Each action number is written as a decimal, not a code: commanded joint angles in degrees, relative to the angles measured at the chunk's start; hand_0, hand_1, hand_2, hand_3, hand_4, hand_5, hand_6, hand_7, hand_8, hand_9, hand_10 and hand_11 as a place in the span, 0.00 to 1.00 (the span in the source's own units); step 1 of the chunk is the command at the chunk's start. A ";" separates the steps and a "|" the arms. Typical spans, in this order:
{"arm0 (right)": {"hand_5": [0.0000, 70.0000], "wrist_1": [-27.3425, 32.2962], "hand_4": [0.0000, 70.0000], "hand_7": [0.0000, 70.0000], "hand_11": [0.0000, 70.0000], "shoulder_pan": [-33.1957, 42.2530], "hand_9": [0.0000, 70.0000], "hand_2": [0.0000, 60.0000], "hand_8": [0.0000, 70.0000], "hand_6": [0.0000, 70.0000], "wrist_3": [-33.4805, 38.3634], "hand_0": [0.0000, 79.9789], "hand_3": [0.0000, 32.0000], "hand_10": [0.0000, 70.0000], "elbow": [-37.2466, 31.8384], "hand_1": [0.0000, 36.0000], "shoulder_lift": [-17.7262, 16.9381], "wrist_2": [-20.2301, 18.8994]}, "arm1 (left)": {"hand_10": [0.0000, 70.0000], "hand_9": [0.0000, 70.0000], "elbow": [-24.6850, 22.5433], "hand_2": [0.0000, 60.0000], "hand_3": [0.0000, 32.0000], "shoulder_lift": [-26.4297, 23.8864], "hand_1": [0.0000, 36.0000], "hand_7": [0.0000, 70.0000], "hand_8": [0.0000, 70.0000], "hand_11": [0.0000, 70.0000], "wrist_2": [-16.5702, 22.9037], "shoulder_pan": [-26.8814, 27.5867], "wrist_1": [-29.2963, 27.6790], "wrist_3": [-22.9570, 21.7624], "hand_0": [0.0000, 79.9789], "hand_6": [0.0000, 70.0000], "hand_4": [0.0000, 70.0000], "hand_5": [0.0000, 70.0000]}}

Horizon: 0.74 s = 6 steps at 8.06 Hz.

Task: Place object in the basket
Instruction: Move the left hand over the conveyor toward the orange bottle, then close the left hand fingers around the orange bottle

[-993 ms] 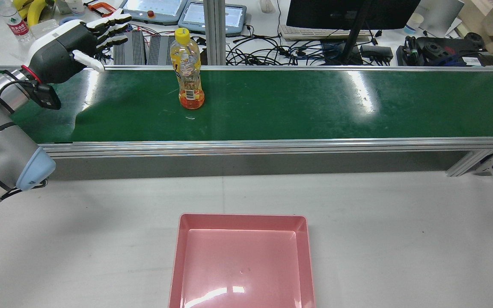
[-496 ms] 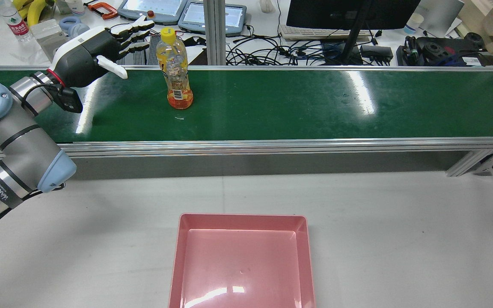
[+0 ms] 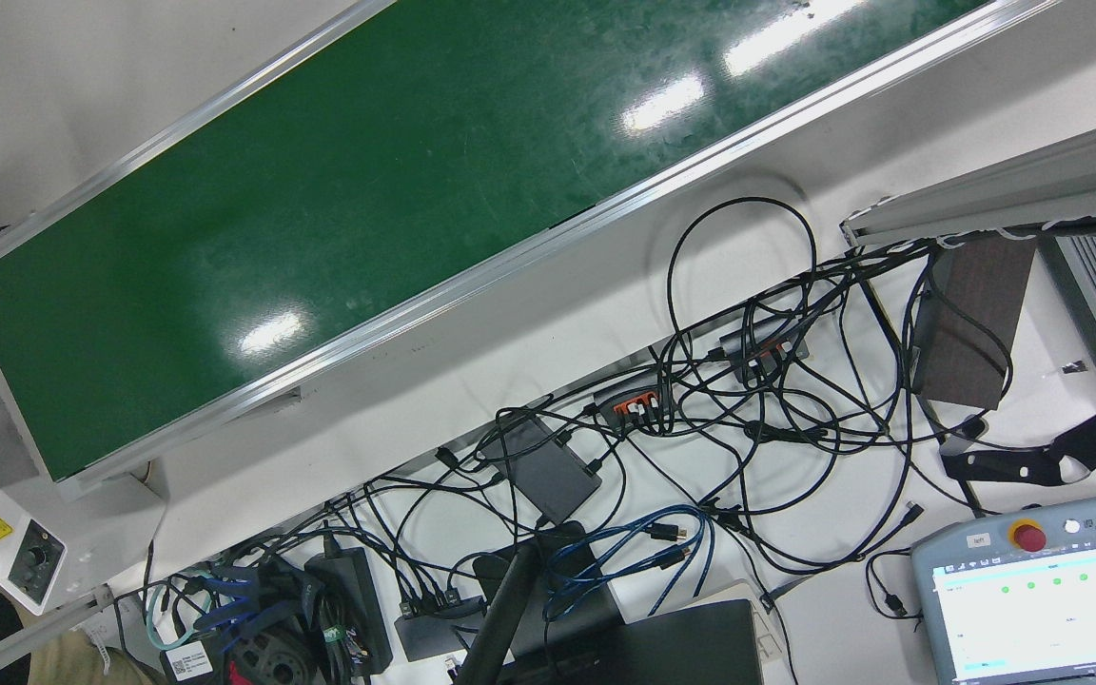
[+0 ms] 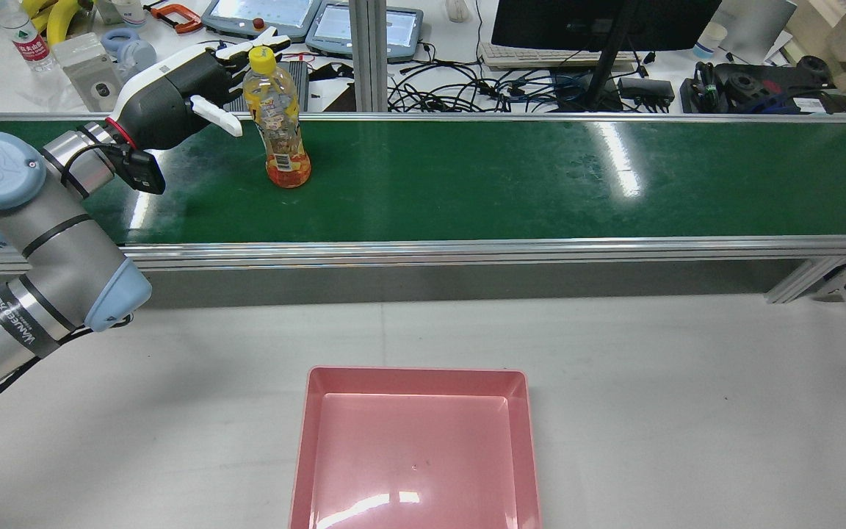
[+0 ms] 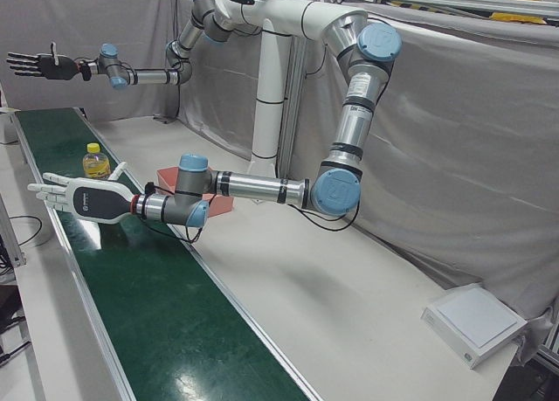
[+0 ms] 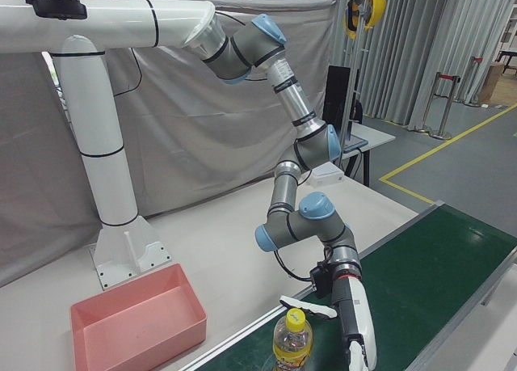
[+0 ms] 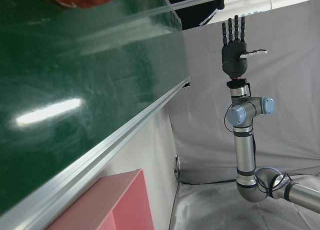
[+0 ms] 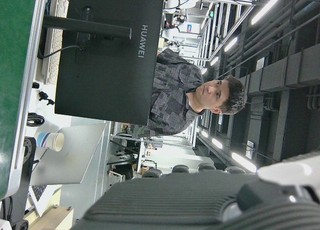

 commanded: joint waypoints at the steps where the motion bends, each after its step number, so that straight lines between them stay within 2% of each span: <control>1: 0.00 -0.02 0.00 0.00 0.00 0.00 0.00 0.00 0.00 0.00 0.00 0.00 0.00 0.00 0.00 0.00 0.00 0.00 | 0.12 0.14 0.00 0.00 0.00 -0.82 0.11 0.00 0.08 0.19 0.00 1.62 -0.10 -0.20 0.59 0.00 0.23 0.13; 3: 0.00 -0.02 0.00 0.00 0.00 0.00 0.00 0.00 0.00 0.00 0.00 0.00 0.00 0.00 0.00 0.00 0.00 0.00 | 0.14 0.19 0.09 0.00 0.00 -1.08 0.12 0.00 0.11 0.21 0.00 1.72 -0.10 -0.20 0.59 0.00 0.25 0.17; 4: 0.00 -0.02 0.00 0.00 0.00 0.00 0.00 0.00 0.00 0.00 0.00 0.00 0.00 0.00 0.00 0.00 0.00 0.00 | 0.21 0.29 0.00 0.01 0.00 -1.08 0.25 0.04 0.18 0.32 0.17 1.72 0.17 -0.55 0.61 0.02 0.33 0.35; 5: 0.00 -0.02 0.00 0.00 0.00 0.00 0.00 0.00 0.00 0.00 0.00 0.00 0.00 0.00 0.00 0.00 0.00 0.00 | 0.66 0.68 -0.09 0.53 0.00 -2.04 0.48 0.40 0.48 0.94 0.18 1.46 2.52 -0.73 0.66 0.27 0.91 0.58; 6: 0.00 -0.02 0.00 0.00 0.00 0.00 0.00 0.00 0.00 0.00 0.00 0.00 0.00 0.00 0.00 0.00 0.00 0.00 | 0.98 1.00 -0.26 0.93 0.00 -2.22 0.49 0.82 0.85 1.00 0.09 1.11 3.32 -0.82 0.67 0.73 1.00 0.96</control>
